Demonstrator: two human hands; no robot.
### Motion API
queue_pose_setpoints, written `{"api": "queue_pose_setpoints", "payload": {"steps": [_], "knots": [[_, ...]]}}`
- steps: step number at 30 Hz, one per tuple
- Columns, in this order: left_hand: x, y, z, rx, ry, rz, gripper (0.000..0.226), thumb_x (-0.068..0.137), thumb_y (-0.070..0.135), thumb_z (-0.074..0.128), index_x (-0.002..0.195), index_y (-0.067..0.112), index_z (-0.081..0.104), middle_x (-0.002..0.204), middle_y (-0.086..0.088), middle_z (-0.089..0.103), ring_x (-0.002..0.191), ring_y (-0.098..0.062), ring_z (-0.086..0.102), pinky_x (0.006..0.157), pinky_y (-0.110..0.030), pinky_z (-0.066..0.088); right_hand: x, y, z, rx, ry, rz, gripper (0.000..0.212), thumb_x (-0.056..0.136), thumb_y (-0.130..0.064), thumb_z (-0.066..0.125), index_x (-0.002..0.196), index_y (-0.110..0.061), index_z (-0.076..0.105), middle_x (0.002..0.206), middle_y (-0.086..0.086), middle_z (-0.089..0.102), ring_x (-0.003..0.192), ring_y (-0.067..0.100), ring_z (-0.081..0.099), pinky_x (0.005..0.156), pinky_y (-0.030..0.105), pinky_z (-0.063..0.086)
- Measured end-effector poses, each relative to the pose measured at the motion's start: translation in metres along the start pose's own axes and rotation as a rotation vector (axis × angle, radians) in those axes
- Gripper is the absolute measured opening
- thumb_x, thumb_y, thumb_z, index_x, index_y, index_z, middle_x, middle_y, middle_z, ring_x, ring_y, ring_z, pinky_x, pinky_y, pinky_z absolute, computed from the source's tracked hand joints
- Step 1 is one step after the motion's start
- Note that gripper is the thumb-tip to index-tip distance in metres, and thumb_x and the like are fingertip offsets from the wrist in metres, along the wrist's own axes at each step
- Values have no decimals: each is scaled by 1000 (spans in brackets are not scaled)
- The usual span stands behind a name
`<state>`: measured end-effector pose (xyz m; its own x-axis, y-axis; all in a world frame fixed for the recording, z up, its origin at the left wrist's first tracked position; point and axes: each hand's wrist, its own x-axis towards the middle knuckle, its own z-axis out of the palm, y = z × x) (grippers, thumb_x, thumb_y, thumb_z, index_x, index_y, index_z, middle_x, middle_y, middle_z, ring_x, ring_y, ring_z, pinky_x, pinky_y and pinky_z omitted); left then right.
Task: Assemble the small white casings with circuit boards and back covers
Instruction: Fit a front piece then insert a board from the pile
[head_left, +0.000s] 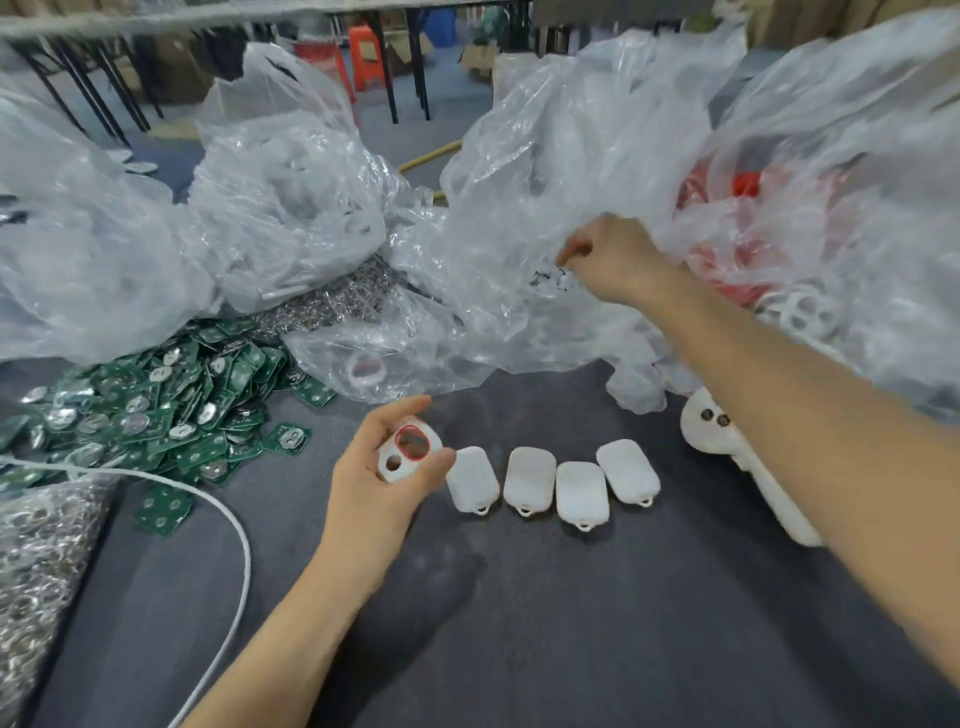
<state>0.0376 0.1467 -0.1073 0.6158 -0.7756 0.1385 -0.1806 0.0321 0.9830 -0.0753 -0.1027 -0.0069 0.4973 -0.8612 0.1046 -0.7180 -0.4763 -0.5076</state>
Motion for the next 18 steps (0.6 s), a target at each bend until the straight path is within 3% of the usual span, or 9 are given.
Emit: {"api": "queue_pose_setpoints", "payload": {"steps": [2,5,9,13,15,18], "knots": [[-1,-4,-1,0,-5,-6,33,69,23,75,97,37,68,74,18,65,62,2,53,62,-8,42,24,7,16,-259,-222,17,27,94,-12,54,117,-6,66,122,11,63,110,26,59,93,27,46],[-1,-5,-2,-64,-23,-15,27,66,44,65,92,36,69,63,10,59,52,-4,46,53,-13,39,37,10,45,-499,-289,12,36,91,-5,51,126,-8,58,126,13,57,109,30,57,94,36,48],[1,-3,-2,-244,-100,-50,29,76,44,54,76,19,68,51,-6,56,43,-12,38,46,-19,34,37,4,72,-471,-187,40,21,90,-3,53,109,-2,61,110,13,61,92,28,61,75,31,48],[4,-1,-2,-382,-142,-156,43,83,41,37,61,19,67,50,-12,55,44,-16,42,47,-22,36,35,8,74,-478,-158,24,17,86,4,52,99,-5,59,96,12,61,80,28,57,69,32,46],[5,-1,-1,-427,-140,-139,52,88,44,31,66,16,68,48,-8,49,46,-15,40,48,-20,36,31,16,72,-474,-106,-17,18,85,6,49,96,-7,56,94,12,58,74,26,50,67,33,44],[6,1,-2,-501,-150,-179,54,96,50,34,83,11,69,48,1,41,43,-10,27,42,-22,20,26,24,68,-363,-119,-38,24,90,2,43,105,-4,60,104,14,59,82,28,54,77,34,48]]}}
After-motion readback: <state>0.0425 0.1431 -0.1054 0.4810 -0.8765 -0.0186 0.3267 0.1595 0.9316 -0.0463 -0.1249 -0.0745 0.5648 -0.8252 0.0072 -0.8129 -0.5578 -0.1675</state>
